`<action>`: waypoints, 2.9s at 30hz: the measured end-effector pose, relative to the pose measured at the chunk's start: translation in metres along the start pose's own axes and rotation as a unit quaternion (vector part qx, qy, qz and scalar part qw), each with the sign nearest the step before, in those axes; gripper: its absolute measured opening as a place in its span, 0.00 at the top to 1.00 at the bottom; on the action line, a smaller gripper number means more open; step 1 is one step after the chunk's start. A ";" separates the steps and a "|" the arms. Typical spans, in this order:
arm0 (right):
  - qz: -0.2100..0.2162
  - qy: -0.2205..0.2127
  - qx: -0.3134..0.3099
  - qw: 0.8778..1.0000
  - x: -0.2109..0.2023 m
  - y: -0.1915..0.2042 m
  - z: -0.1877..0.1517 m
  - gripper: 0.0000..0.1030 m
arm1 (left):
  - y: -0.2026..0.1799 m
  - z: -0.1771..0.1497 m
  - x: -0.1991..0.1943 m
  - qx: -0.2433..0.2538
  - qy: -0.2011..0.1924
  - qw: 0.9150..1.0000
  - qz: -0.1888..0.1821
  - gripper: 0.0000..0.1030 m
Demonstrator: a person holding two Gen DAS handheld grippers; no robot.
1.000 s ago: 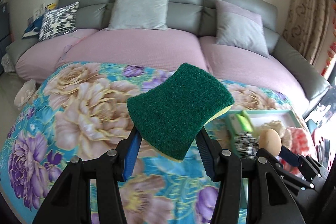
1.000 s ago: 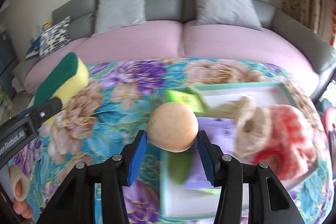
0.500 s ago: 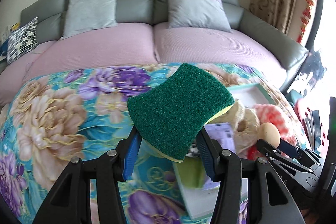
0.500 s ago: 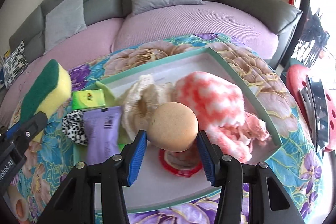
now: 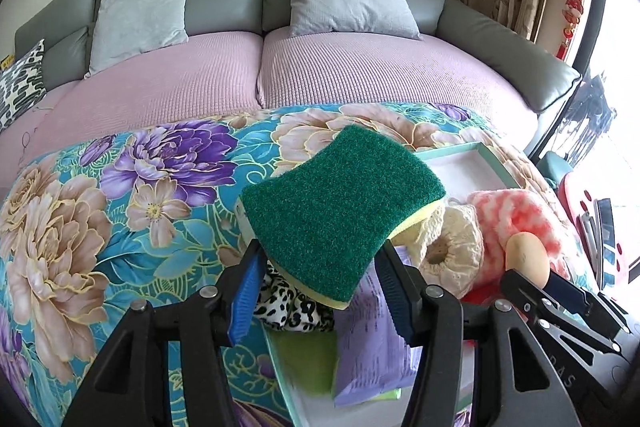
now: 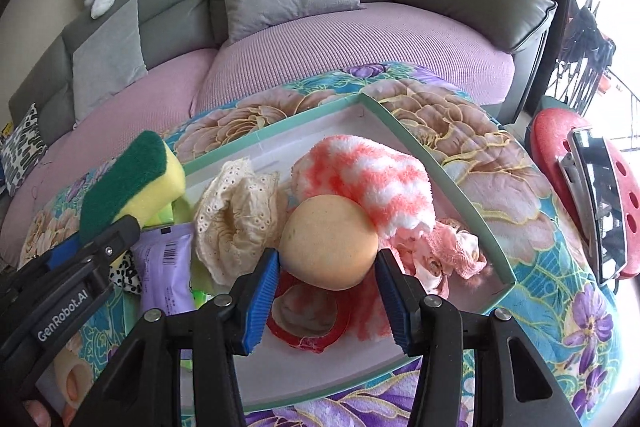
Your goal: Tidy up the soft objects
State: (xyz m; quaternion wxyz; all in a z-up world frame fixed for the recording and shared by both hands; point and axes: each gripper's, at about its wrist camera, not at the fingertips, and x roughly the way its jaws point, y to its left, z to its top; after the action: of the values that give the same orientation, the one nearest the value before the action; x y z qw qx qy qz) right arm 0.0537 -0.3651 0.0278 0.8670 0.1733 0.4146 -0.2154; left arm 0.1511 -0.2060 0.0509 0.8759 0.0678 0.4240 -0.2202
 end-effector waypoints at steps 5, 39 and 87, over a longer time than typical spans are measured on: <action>-0.003 -0.002 -0.005 1.000 0.001 0.001 0.001 0.47 | -0.002 -0.002 -0.002 0.004 -0.001 1.000 -0.006 0.36; -0.018 0.036 -0.075 0.996 -0.025 0.021 -0.057 0.16 | 0.081 -0.103 -0.057 -0.070 0.031 0.993 0.085 0.11; 0.025 0.030 -0.124 0.992 -0.055 0.057 -0.151 0.16 | 0.088 -0.184 -0.090 -0.067 0.066 0.981 0.168 0.11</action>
State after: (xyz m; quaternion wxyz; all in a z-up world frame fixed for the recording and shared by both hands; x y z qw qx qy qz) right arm -0.0448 -0.2316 -0.0119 0.8740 0.0813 0.4597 -0.1351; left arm 0.0100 -0.0417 -0.0014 0.8732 0.0933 0.4770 -0.0362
